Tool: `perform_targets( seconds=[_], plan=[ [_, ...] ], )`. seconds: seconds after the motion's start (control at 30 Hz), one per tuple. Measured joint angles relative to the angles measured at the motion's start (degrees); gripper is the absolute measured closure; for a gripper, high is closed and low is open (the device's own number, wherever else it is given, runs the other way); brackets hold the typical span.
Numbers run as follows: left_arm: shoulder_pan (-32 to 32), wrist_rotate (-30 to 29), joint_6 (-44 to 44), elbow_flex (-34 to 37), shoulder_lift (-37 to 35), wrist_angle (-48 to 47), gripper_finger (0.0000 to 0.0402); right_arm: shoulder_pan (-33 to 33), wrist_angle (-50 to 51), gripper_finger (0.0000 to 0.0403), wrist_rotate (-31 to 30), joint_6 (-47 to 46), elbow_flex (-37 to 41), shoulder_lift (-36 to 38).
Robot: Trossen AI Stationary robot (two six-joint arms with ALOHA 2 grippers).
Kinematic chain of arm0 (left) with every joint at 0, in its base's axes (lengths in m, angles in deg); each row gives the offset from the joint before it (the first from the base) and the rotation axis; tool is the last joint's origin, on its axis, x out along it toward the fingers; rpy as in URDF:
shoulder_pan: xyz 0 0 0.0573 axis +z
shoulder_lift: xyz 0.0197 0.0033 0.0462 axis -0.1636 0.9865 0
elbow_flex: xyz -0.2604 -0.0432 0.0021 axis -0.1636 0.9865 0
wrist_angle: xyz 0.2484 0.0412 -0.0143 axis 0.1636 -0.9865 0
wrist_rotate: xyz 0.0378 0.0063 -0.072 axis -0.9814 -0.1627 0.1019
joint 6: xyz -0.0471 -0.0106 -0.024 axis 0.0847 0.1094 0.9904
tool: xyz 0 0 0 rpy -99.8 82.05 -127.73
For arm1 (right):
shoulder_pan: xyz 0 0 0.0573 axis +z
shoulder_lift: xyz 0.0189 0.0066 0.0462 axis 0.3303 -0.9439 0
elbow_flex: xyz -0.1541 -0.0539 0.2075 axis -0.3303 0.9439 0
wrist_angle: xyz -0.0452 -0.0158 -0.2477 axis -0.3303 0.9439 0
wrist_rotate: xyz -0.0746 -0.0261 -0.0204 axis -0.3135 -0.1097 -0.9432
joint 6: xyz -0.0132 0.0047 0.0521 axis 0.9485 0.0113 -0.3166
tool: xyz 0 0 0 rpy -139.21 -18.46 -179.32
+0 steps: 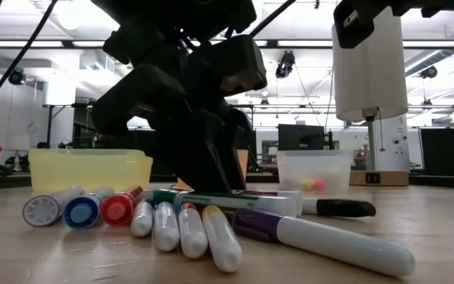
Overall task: Pick & Place Markers
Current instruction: Put the dark red marker into the orange bin
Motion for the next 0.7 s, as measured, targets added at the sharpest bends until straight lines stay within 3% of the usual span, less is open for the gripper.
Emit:
perform_targets(
  seconds=[0.17, 0.43, 0.7],
  plan=[
    [-0.01, -0.17, 0.54, -0.09, -0.02, -0.11, 0.0272, 0.00, -0.04, 0.0344, 0.00, 0.01, 0.00, 0.00],
    [0.20, -0.81, 0.53, -2.20, -0.84, -2.56, 0.0351, 0.00, -0.24, 0.0344, 0.00, 0.02, 0.00, 0.00],
    [1.46, -8.81, -2.44, -7.80, -1.02, -15.42, 0.0352, 0.01, -0.16, 0.0344, 0.00, 0.02, 0.00, 0.00]
  ],
)
